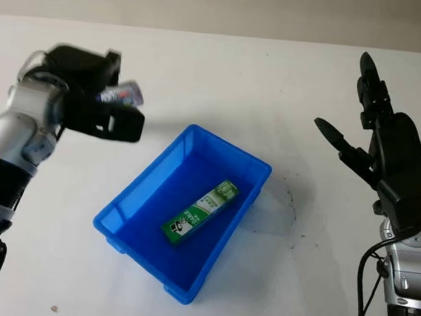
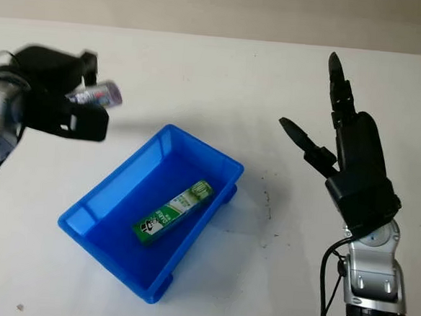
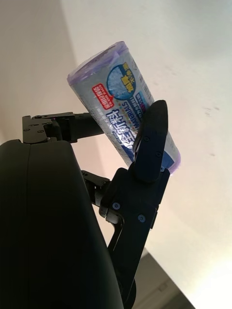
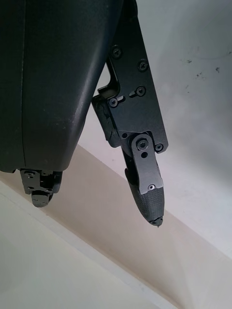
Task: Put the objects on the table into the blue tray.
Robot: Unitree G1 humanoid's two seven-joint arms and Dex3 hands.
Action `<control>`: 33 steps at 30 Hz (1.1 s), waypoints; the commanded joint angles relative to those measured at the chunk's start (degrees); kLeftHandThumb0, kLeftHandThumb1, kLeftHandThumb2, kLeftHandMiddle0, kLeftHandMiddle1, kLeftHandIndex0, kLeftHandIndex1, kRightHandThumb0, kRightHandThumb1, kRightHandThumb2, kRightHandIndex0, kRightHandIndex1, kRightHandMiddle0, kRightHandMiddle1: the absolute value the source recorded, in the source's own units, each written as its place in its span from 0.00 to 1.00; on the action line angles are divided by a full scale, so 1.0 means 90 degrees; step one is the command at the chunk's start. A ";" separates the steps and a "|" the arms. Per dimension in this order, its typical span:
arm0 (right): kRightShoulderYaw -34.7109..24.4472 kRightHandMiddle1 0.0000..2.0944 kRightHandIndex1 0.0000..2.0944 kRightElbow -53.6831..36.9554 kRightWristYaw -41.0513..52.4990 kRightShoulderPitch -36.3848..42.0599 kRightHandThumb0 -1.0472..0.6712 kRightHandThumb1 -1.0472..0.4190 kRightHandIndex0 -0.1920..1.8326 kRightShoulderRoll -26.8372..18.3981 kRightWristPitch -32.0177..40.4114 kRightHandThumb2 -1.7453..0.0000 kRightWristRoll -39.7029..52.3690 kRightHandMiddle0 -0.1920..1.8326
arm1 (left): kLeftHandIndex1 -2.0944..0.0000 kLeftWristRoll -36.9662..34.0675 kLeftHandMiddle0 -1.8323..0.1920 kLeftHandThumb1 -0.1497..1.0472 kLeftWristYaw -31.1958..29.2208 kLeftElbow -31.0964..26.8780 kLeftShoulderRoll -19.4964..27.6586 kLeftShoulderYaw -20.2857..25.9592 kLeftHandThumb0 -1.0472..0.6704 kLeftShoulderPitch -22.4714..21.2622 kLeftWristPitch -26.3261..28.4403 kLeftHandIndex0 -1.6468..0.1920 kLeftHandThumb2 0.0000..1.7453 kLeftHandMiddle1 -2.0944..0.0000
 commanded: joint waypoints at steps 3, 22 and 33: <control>-0.0024 0.02 0.02 0.0050 0.0029 0.0039 0.25 0.00 0.09 -0.0052 -0.0083 0.91 0.0020 0.09 | 0.10 -0.0232 0.58 1.00 -0.0082 -0.0590 0.0136 0.0369 0.38 -0.0157 0.0119 0.73 0.15 0.00; 0.0021 0.03 0.03 0.0110 0.0016 -0.0004 0.23 0.00 0.09 -0.0031 -0.0057 0.91 -0.0067 0.09 | 0.00 -0.3917 0.49 1.00 -0.2579 -0.4998 0.0366 0.2243 0.39 0.1368 0.1146 0.54 0.19 0.00; 0.0049 0.03 0.02 0.0087 0.0003 -0.0023 0.24 0.00 0.09 -0.0001 -0.0042 0.91 -0.0057 0.09 | 0.00 -0.3850 0.31 1.00 -0.2810 -0.6131 0.0565 0.1142 0.38 0.2293 0.1424 0.58 0.22 0.00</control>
